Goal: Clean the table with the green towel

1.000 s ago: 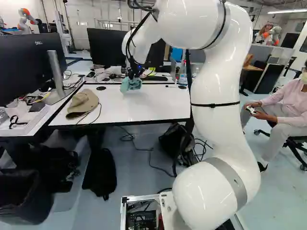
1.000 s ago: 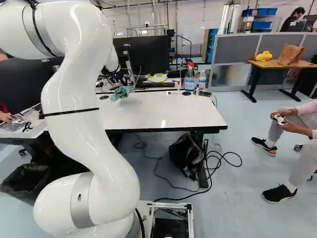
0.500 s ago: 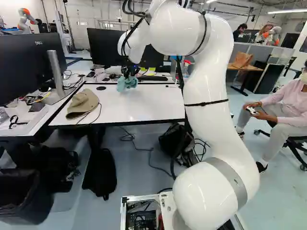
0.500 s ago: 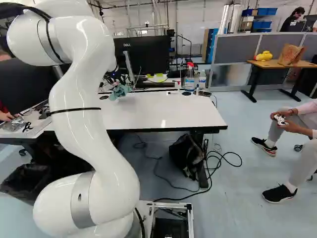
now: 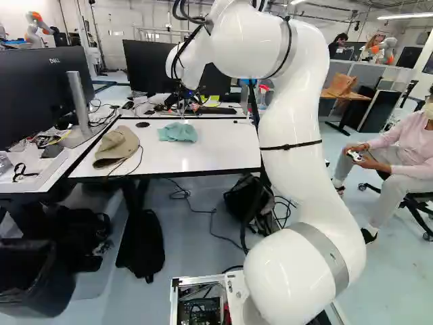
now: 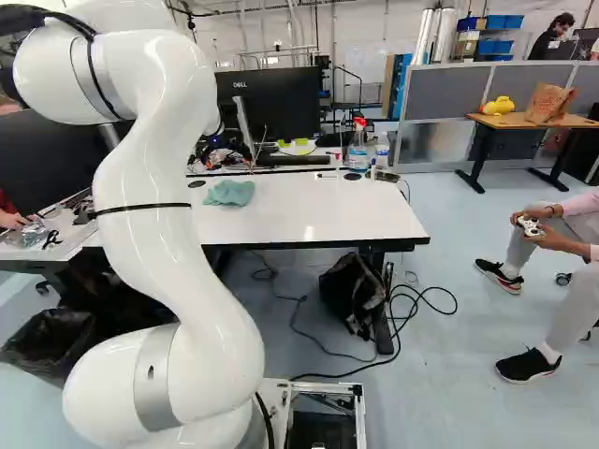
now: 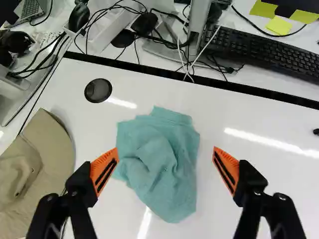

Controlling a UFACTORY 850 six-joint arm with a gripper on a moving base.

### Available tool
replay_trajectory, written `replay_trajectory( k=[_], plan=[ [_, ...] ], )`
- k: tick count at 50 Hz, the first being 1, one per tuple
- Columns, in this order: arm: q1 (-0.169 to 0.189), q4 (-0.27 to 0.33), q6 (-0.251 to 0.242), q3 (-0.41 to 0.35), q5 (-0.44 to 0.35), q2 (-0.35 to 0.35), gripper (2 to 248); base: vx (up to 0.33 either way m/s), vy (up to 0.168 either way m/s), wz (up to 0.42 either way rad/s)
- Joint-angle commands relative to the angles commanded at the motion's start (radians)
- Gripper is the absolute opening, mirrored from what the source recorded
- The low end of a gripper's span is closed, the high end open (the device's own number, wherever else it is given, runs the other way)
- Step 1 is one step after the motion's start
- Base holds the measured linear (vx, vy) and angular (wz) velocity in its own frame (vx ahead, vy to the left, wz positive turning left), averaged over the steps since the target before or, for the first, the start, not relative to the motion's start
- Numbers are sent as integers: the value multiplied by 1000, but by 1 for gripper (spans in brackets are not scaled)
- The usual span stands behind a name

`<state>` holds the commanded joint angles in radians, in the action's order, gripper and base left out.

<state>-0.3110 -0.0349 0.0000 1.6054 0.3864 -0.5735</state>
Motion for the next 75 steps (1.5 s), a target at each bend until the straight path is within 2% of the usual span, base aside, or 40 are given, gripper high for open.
replay_trajectory(
  k=[1, 14, 48, 75],
  plan=[
    [0, 0, 0, 0, 0, 0, 247, 0, 0, 0],
    [-4, 0, 0, -37, 0, 28, 247, 0, 0, 0],
    [-15, 0, 0, -238, 0, 183, 247, 0, 0, 0],
    [-10, 0, 0, -401, 0, 317, 247, 0, 0, 0]
  ],
)
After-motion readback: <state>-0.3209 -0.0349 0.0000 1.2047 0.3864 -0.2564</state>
